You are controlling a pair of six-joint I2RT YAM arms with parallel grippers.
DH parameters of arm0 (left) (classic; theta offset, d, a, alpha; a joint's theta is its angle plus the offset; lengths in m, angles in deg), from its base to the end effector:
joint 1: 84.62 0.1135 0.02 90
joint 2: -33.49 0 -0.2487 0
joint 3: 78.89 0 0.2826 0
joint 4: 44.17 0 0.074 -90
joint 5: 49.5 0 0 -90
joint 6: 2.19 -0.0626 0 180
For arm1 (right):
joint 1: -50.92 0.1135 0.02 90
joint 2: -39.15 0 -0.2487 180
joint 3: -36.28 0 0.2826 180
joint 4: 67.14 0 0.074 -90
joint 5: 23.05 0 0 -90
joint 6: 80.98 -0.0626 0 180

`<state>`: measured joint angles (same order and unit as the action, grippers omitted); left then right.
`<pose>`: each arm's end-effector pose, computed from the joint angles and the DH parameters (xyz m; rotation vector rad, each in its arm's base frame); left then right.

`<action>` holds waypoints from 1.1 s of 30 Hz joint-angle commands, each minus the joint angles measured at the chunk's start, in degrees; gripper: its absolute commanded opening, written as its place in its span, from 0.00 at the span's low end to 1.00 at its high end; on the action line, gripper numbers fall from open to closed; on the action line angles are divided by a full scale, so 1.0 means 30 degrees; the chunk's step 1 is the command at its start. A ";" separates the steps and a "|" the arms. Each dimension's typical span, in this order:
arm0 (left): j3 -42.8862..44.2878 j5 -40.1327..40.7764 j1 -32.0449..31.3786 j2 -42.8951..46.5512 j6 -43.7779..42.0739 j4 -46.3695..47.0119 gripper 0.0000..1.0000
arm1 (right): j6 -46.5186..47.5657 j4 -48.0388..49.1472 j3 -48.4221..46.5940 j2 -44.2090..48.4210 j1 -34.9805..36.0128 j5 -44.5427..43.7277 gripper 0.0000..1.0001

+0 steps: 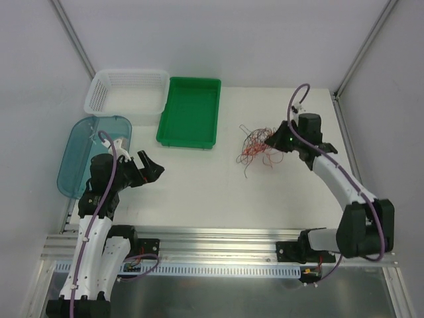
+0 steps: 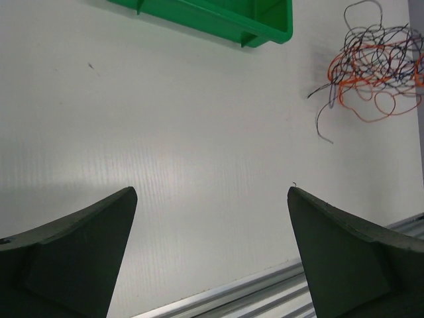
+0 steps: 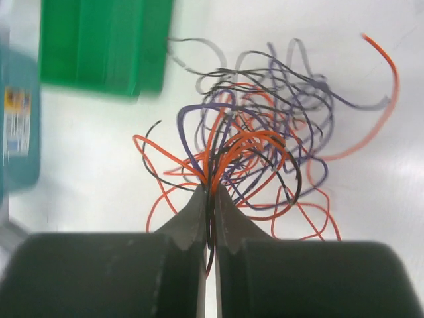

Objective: Untangle the cables

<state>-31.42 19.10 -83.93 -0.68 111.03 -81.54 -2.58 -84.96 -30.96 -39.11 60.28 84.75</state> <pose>0.2103 -0.0203 0.2642 -0.1744 2.0064 -0.6237 0.3559 0.0781 0.2385 -0.1521 2.0877 0.5450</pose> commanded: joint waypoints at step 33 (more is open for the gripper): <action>0.3755 0.4585 -1.6895 -1.1627 0.1790 0.4676 0.99 | 0.1521 -0.8487 0.4379 0.8917 0.9534 -0.7490 0.79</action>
<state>-26.44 27.90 -130.73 -31.26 120.80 -71.61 1.53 -109.00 -17.41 -15.32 88.89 60.99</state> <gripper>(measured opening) 0.992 0.785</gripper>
